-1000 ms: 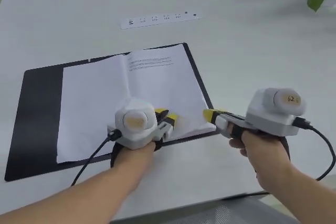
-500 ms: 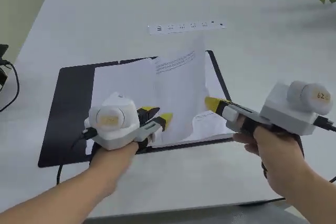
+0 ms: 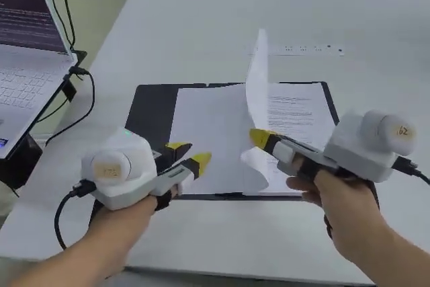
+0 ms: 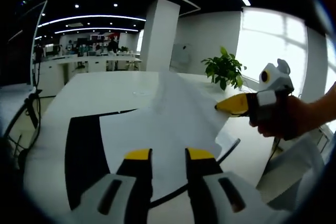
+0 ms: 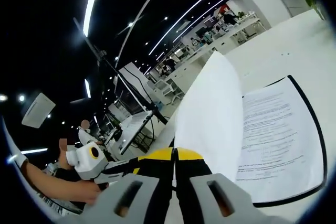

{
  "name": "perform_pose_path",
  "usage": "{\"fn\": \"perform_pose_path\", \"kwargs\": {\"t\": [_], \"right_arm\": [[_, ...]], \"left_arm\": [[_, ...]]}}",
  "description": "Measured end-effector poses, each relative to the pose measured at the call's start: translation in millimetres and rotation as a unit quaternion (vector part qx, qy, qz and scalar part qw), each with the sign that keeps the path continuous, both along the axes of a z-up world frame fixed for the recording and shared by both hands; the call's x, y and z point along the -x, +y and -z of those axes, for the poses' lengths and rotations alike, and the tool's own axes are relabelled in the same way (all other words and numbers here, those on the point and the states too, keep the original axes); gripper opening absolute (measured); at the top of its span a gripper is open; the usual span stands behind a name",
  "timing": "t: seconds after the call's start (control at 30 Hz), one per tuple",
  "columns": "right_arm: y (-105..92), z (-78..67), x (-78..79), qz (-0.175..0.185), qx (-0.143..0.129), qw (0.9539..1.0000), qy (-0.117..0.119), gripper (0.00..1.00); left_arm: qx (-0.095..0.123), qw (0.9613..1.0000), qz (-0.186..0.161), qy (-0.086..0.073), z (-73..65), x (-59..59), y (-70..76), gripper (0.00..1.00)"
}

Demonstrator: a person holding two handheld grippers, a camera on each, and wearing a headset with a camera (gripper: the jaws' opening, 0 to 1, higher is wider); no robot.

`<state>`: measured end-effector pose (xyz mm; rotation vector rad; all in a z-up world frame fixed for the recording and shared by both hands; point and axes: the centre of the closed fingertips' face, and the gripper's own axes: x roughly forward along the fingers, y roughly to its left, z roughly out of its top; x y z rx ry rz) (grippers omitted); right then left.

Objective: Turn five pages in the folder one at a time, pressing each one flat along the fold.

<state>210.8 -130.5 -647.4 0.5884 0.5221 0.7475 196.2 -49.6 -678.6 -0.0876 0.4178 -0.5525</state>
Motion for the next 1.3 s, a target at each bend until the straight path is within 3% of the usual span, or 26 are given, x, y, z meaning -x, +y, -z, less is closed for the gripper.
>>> {"fn": "perform_pose_path", "kwargs": {"t": [0.23, 0.5, 0.6, 0.8, 0.97, 1.3], "right_arm": [[46.2, 16.5, 3.5, -0.036, 0.015, 0.9992, 0.014, 0.00], [83.3, 41.4, 4.4, -0.061, 0.043, 0.9966, 0.034, 0.00], [93.1, 59.5, 2.2, -0.064, 0.060, 0.9948, 0.052, 0.00], [112.9, 89.2, 2.4, -0.076, 0.078, 0.9903, 0.087, 0.00], [125.9, 115.0, 9.9, -0.095, 0.106, 0.9837, 0.110, 0.00], [128.2, 140.8, 15.1, -0.096, 0.124, 0.9793, 0.128, 0.00]], "left_arm": [[-0.004, 0.9993, -0.036, -0.002, -0.5, 7.9, 41.8, 0.23], [-0.010, 0.9981, -0.060, 0.005, 5.1, 16.1, 70.4, 0.23], [-0.016, 0.9977, -0.065, 0.010, 9.9, 18.0, 78.1, 0.23], [-0.023, 0.9971, -0.067, 0.025, 20.3, 21.4, 82.0, 0.23], [-0.027, 0.9968, -0.066, 0.034, 27.0, 21.9, 80.9, 0.23], [-0.033, 0.9959, -0.072, 0.044, 36.4, 20.6, 80.3, 0.23]]}}
